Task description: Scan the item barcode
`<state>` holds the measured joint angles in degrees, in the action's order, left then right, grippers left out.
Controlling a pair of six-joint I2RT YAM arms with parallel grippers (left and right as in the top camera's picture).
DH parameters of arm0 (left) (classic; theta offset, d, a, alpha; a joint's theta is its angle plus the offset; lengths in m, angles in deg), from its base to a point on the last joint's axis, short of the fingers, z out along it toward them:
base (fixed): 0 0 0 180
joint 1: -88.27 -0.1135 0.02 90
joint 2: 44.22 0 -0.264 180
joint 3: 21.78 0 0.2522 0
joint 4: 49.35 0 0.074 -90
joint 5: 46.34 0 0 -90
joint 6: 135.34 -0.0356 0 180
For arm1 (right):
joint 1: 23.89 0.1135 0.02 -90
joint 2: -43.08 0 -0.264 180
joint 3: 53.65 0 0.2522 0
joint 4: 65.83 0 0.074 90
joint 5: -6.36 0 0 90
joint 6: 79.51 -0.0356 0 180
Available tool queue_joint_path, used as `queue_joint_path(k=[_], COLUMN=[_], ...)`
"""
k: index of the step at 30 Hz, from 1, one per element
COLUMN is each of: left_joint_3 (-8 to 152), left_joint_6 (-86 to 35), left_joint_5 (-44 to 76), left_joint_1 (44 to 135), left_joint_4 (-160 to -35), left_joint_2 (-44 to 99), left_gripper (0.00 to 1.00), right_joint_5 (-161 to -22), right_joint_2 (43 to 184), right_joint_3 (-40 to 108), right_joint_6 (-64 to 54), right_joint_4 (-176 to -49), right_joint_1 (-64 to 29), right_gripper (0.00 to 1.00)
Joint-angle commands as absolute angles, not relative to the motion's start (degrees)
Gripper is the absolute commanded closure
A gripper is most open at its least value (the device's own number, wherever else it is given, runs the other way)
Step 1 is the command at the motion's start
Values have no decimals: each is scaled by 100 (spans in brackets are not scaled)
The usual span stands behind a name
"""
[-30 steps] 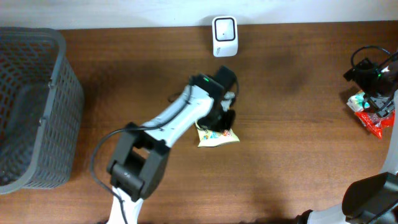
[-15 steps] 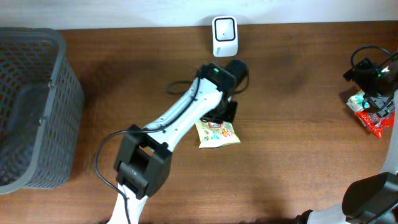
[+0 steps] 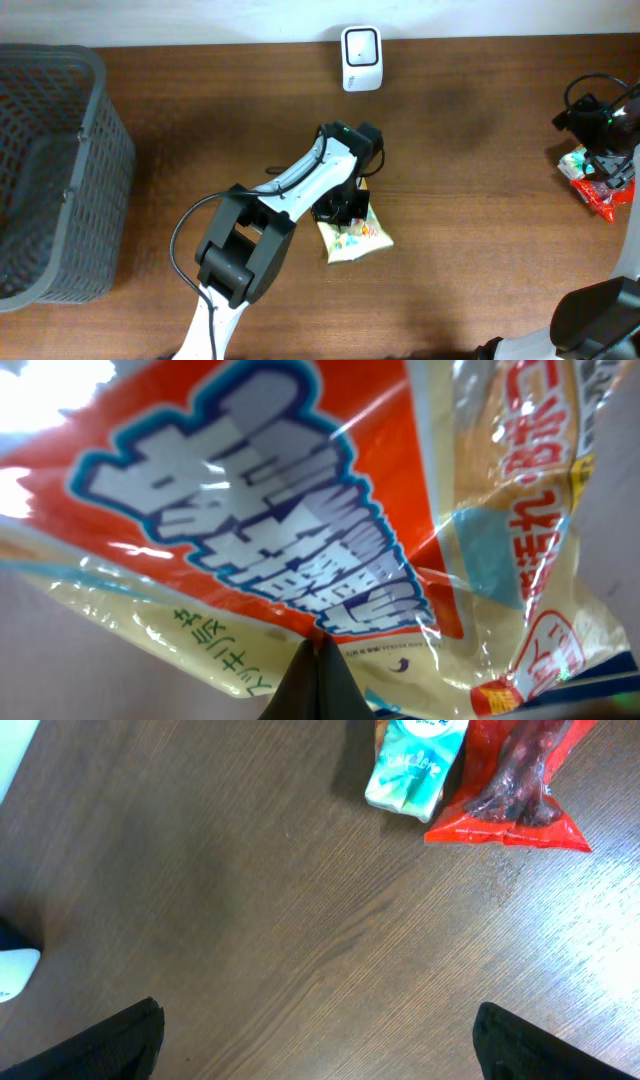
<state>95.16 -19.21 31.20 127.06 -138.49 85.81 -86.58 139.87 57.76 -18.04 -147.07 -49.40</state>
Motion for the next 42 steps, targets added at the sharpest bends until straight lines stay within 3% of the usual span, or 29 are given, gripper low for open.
queue_joint_path(k=[1,6,12,19,22,27,30,33,36,42], left_joint_3=[10167,10998,9817,9125,9251,10003,10307,11050,11802,11072], left_joint_6=[-2294,-2441,-2410,-2012,-2539,-2699,-2743,-3313,-3344,-3073], left_joint_5=[2846,2859,2864,3644,2886,2779,1633,1393,2702,3576], left_joint_1=[12680,12758,13141,12662,12555,12144,11849,11469,11010,10907], left_joint_4=[-14430,-14509,-14037,-13283,-13235,-12830,-12537,-12909,-13597,-14874], left_joint_2=[8597,8542,8553,8553,8551,8551,8551,8514,8505,8531], left_gripper=[100,100,100,100,100,100,100,100,100,100], right_joint_5=[-8665,-8665,-8665,-8665,-8665,-8665,-8665,-8665,-8665,-8665], right_joint_2=[13998,13998,13998,13998,13998,13998,13998,13998,13998,13998], right_joint_3=[5774,5774,5774,5774,5774,5774,5774,5772,5774,5772], right_joint_6=[-1830,-1830,-1830,-1830,-1830,-1830,-1830,-1830,-1830,-1830], right_joint_4=[-14707,-14707,-14707,-14707,-14707,-14707,-14707,-14707,-14707,-14707], right_joint_1=[-4936,-4936,-4936,-4936,-4936,-4936,-4936,-4936,-4936,-4936], right_gripper=[1,1,1,1,1,1,1,1,1,1])
